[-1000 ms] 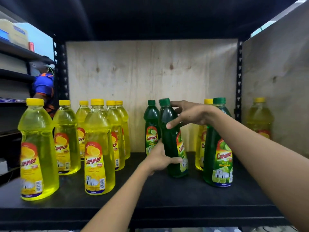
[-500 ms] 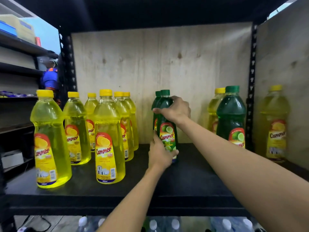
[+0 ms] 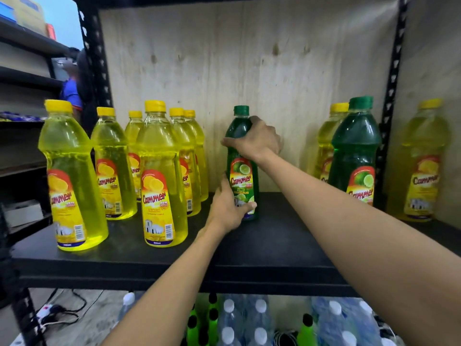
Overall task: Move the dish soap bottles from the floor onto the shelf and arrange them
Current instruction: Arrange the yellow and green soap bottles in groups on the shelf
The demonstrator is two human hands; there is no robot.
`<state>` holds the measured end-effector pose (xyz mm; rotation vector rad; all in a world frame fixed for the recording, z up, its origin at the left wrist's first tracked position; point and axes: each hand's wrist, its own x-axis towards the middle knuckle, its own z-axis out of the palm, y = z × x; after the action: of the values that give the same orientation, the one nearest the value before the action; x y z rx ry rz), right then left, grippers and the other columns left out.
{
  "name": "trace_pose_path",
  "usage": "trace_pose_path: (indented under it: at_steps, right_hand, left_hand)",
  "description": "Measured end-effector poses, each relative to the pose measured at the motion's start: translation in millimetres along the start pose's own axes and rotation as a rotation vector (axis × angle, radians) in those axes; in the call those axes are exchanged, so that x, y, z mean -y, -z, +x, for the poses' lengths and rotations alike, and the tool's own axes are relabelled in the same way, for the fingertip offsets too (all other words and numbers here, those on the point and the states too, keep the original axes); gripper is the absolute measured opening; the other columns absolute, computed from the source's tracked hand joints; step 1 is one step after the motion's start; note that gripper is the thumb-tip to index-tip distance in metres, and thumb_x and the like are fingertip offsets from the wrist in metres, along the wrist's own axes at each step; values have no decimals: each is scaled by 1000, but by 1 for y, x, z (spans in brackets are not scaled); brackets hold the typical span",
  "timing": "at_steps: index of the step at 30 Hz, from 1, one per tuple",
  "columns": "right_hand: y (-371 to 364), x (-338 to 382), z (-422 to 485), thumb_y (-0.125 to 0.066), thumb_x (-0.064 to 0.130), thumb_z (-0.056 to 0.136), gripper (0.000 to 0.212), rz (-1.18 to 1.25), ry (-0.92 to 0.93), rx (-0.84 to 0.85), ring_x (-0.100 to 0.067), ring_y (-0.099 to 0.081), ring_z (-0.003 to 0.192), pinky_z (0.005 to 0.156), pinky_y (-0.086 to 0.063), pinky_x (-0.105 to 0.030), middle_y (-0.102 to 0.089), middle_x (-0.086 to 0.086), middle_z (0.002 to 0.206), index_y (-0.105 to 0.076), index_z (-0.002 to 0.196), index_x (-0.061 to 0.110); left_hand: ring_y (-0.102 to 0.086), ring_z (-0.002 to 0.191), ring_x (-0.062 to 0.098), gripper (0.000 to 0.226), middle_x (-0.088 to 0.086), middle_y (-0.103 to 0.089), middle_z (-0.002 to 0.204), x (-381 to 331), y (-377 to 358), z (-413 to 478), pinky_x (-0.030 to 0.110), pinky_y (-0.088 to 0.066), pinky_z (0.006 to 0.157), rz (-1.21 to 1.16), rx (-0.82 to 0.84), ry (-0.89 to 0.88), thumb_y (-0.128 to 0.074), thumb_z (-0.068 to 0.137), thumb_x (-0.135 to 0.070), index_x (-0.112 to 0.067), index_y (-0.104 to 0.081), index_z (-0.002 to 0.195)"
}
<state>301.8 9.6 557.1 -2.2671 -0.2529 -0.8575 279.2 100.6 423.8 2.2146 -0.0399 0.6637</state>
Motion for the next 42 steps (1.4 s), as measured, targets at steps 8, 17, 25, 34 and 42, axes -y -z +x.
trace_pose_path:
  at_steps: [8, 17, 25, 34, 42]
  right_hand:
    - [40, -2, -21, -80, 52, 71, 86, 111, -53, 230, -30, -58, 118, 94, -51, -41, -56, -11, 133, -41, 139, 17]
    - [186, -95, -60, -79, 42, 71, 76, -42, -169, -361, -38, -48, 121, 99, -43, -43, -52, -15, 131, -44, 136, 25]
    - [175, -133, -66, -90, 15, 67, 79, 479, -384, 106, -25, -73, 95, 84, -59, -47, -73, -4, 111, -51, 134, 20]
    - [141, -70, -89, -89, 42, 63, 84, 238, -234, -2, -27, -65, 111, 95, -53, -45, -69, -6, 119, -51, 135, 22]
    - [76, 14, -104, -86, 50, 62, 82, 209, -51, 62, -27, -65, 111, 93, -55, -43, -69, -2, 121, -52, 132, 26]
  left_hand:
    - [-44, 135, 28, 105, 12, -39, 148, -16, 3, -28, 40, -38, 111, 44, -78, 30, -79, 83, -26, -14, -6, 159]
    - [-60, 102, 4, 67, -9, -58, 121, -109, -48, -86, 23, -52, 88, -404, 163, -144, -80, 79, -28, -30, -48, 138]
    - [-55, 119, 19, 79, 2, -55, 128, -139, -98, -100, 33, -45, 101, -293, 156, 9, -79, 79, -31, -26, -35, 144]
    - [-59, 107, -3, 72, -19, -62, 114, -82, -27, -101, 11, -45, 89, -216, 188, -98, -78, 83, -30, -31, -40, 145]
    - [-56, 93, -26, 79, -32, -58, 106, -17, 65, -105, -1, -43, 76, -183, 186, -49, -78, 84, -31, -28, -35, 150]
